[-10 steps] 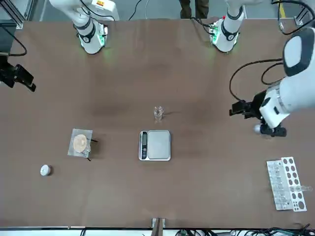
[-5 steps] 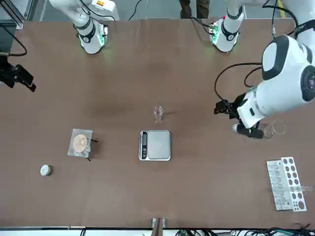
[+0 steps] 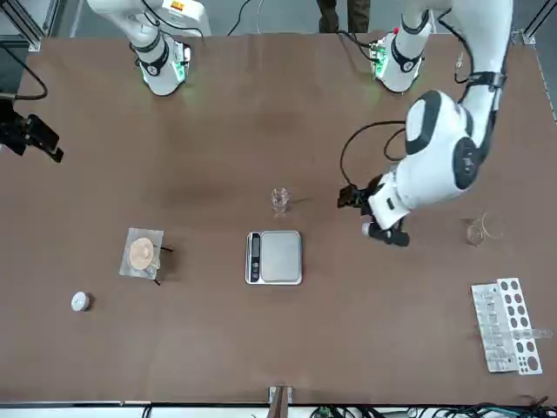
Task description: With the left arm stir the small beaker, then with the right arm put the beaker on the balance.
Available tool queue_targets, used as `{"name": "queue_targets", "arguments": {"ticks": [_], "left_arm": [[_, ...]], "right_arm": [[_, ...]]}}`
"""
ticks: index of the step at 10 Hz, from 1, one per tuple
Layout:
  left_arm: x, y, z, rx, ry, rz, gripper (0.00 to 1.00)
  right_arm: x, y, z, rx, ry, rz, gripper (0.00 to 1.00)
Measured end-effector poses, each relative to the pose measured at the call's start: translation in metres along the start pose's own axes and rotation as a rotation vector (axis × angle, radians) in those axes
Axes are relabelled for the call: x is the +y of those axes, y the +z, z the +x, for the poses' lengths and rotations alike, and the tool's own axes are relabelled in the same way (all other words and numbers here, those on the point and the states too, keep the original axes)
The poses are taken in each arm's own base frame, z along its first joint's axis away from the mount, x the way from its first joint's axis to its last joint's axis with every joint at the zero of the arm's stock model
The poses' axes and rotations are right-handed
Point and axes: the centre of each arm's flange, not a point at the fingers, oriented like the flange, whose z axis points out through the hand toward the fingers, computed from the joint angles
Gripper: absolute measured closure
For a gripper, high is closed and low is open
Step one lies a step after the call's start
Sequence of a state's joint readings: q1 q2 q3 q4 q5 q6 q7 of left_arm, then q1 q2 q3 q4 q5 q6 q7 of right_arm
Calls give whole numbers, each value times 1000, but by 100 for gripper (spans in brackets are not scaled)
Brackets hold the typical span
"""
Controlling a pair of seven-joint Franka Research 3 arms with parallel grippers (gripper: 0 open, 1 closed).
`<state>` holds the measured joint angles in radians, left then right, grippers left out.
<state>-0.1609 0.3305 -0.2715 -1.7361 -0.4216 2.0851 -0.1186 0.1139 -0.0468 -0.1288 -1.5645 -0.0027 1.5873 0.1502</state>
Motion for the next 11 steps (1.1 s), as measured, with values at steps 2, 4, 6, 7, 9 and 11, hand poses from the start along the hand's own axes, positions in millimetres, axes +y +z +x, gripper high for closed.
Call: {"name": "queue_targets", "arguments": {"ticks": [2,4,6,7,9,11], "left_arm": [[12,48,-19,37,-13,-26,14],[40,96,-52,97,-64,-42,15],[57,136,-90,137,-78,-48,17],[53,146,-98,136,-80,-39,20],[48,156,-105,128,-81,-29,29],[48,165,-108,124,-82,-29,34]], "right_arm": [[1,0,0,0,1,0,0],[0,0,0,0,0,0,0],[0,0,0,1,0,0,0],[0,0,0,1,-1,0,0],[-1,0,0,3,-1,0,0],[-2,0,0,4,-4,1,0]]}}
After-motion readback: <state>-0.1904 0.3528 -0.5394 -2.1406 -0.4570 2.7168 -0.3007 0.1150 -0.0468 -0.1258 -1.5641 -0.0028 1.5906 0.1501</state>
